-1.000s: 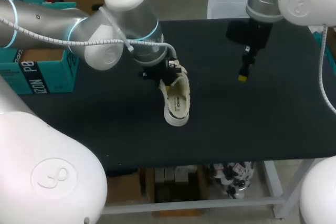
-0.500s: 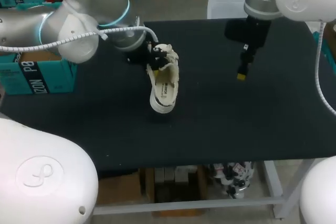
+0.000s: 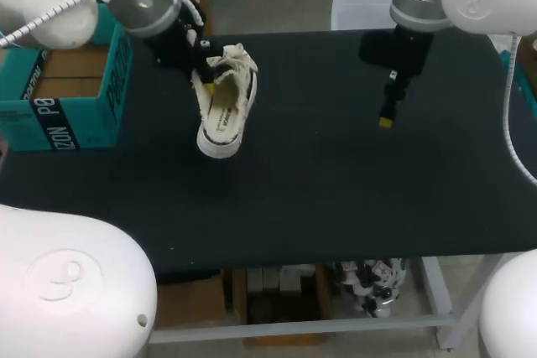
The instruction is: Open the shoe tongue, take the insole out of the shoe, put the insole back into the shoe, and pack the shoe into the shoebox
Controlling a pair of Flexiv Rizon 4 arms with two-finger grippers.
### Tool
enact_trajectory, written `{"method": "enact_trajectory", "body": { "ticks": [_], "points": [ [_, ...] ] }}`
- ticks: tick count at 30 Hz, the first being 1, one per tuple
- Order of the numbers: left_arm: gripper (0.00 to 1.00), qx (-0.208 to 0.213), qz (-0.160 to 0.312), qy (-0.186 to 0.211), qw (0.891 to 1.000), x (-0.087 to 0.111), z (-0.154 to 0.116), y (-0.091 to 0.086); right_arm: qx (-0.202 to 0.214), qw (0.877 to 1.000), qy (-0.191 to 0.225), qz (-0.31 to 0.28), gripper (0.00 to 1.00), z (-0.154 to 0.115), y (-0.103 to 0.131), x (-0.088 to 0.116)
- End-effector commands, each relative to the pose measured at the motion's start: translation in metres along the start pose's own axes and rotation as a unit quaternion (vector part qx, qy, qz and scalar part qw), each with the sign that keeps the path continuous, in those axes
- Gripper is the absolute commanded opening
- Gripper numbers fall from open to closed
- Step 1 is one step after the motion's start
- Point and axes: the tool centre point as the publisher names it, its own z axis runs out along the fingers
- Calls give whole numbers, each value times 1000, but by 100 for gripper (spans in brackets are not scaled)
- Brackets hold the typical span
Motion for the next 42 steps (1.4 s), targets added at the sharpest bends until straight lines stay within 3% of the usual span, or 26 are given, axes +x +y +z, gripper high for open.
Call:
{"method": "enact_trajectory", "body": {
  "ticks": [1, 14, 20, 34, 42],
  "points": [
    [0, 1, -10, -10, 1000, -13, -80, 15, 2, 1000, 0, 0, 100, -1, 0, 0],
    [0, 12, -9, -41, 999, -66, -151, 58, 2, 1000, 0, 0, 100, -1, 0, 0],
    [0, 17, 4, -46, 999, -111, -170, 71, 2, 1000, 0, 0, 100, -1, 0, 0],
    [0, 45, -7, -5, 999, -236, -175, 54, 2, 1000, 0, 0, 100, -1, 0, 0],
    [0, 62, -26, 25, 997, -284, -183, 28, 2, 1000, 0, 0, 100, -1, 0, 0]
  ]
}}
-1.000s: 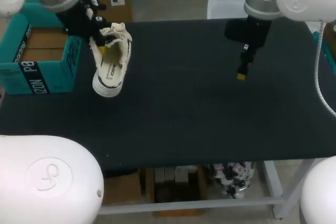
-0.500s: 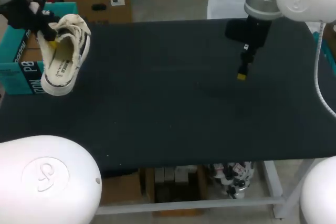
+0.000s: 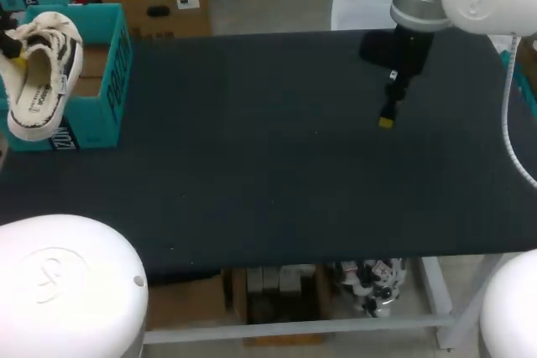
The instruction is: Open the shoe tongue, take the insole out of the shoe, put the insole back into the shoe, and pack the shoe into the shoebox
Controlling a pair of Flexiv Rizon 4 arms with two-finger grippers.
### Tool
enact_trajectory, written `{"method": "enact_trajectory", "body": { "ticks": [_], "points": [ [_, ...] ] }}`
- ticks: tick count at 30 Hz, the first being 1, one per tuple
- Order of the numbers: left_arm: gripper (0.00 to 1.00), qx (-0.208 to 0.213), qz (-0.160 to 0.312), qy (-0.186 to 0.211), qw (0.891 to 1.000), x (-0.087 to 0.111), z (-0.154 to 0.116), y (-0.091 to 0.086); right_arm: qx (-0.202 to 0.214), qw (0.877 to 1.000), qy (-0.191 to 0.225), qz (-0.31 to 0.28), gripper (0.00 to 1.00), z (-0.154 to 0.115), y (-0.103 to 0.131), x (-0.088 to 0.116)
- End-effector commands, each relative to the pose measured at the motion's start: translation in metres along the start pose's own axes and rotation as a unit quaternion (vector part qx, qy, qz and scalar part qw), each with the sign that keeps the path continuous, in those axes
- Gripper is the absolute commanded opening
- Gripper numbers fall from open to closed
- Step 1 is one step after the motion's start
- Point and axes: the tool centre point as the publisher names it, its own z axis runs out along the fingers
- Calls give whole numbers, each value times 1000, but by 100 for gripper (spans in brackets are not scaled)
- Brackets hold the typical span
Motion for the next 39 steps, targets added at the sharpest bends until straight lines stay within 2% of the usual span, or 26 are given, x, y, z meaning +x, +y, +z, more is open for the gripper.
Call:
{"method": "enact_trajectory", "body": {
  "ticks": [1, 5, 9, 17, 20, 28, 34, 39],
  "points": [
    [0, -7, -5, 55, 998, -28, -1, -20, 2, 1000, 1, 0, 100, -1, 0, 0],
    [0, -6, -19, 69, 997, -54, 7, -41, 2, 1000, 1, 0, 100, -1, 0, 0],
    [0, -11, -31, 77, 996, -70, 23, -65, 2, 1000, 1, 0, 100, -1, 0, 0],
    [0, -25, -29, 82, 996, -75, 53, -111, 2, 1000, 1, 0, 100, -1, 0, 0],
    [0, -27, -34, 83, 996, -81, 63, -118, 2, 1000, 1, 0, 100, -1, 0, 0],
    [0, -1, -72, 99, 992, -115, 89, -126, 2, 1000, 1, 0, 100, -1, 0, 0],
    [0, -6, -78, 106, 991, -126, 119, -132, 2, 1000, 1, 0, 100, -1, 0, 0],
    [0, -22, -83, 94, 992, -127, 141, -133, 2, 1000, 1, 0, 100, -1, 0, 0]
  ]
}}
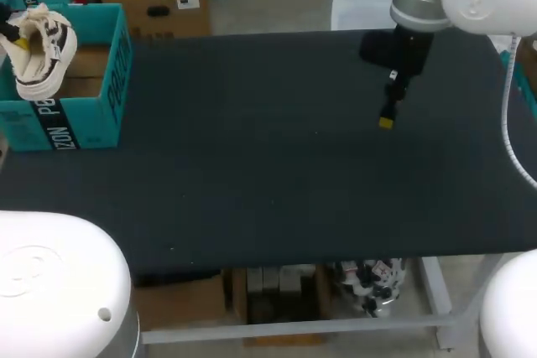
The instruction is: Open the shoe tongue, take the insole out of the shoe, put the insole back into the shoe, and pack the shoe into the shoebox
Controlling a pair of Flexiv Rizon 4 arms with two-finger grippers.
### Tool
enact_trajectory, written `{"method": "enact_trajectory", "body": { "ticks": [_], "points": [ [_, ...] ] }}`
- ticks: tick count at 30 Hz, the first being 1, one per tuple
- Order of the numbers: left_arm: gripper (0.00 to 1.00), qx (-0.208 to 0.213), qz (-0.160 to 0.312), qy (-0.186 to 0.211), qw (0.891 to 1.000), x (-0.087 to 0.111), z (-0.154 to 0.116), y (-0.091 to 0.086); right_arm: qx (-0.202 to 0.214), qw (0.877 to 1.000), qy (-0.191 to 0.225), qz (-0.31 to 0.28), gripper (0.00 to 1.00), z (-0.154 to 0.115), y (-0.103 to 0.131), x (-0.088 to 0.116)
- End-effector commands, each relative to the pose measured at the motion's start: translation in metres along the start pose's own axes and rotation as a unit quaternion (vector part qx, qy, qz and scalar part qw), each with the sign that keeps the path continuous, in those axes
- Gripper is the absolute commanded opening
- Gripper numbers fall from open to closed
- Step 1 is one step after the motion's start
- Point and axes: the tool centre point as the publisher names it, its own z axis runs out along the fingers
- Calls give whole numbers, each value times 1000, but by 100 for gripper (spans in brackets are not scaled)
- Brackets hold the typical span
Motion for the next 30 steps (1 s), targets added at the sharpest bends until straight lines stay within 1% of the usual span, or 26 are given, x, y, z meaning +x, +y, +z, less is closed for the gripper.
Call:
{"method": "enact_trajectory", "body": {
  "ticks": [1, 4, 5, 6, 9, 11, 17, 20, 23, 25, 26, 30],
  "points": [
    [0, -22, -5, 18, 1000, -7, 19, -14, 2, 1000, 1, 0, 100, -1, 0, 0],
    [0, -20, -13, 9, 1000, -8, 24, -14, 2, 1000, 1, 0, 100, -1, 0, 0],
    [0, -15, -15, 12, 1000, -9, 24, -15, 2, 1000, 1, 0, 100, -1, 0, 0],
    [0, -1, -23, 16, 1000, -9, 23, -15, 2, 1000, 1, 0, 100, -1, 0, 0],
    [0, 17, -37, 17, 999, -12, 21, -19, 2, 1000, 1, 0, 100, -1, 0, 0],
    [0, 25, -44, 26, 998, -12, 21, -19, 2, 1000, 1, 0, 100, -1, 0, 0],
    [0, -11, -33, 16, 999, -7, 43, -24, 2, 1000, 1, 0, 100, -1, 0, 0],
    [0, -21, -30, 8, 999, -5, 53, -26, 2, 1000, 1, 0, 100, -1, 0, 0],
    [0, -24, -33, 2, 999, -3, 55, -29, 2, 1000, 1, 0, 100, -1, 0, 0],
    [96, -25, -36, -2, 999, -1, 56, -29, 2, 1000, 1, 0, 100, -1, 0, 0],
    [100, -25, -38, -3, 999, -2, 55, -30, 2, 1000, 1, 0, 100, -1, 0, 0],
    [100, -25, -45, -10, 999, 1, 49, -30, 2, 1000, 1, 0, 100, -1, 0, 0]
  ]
}}
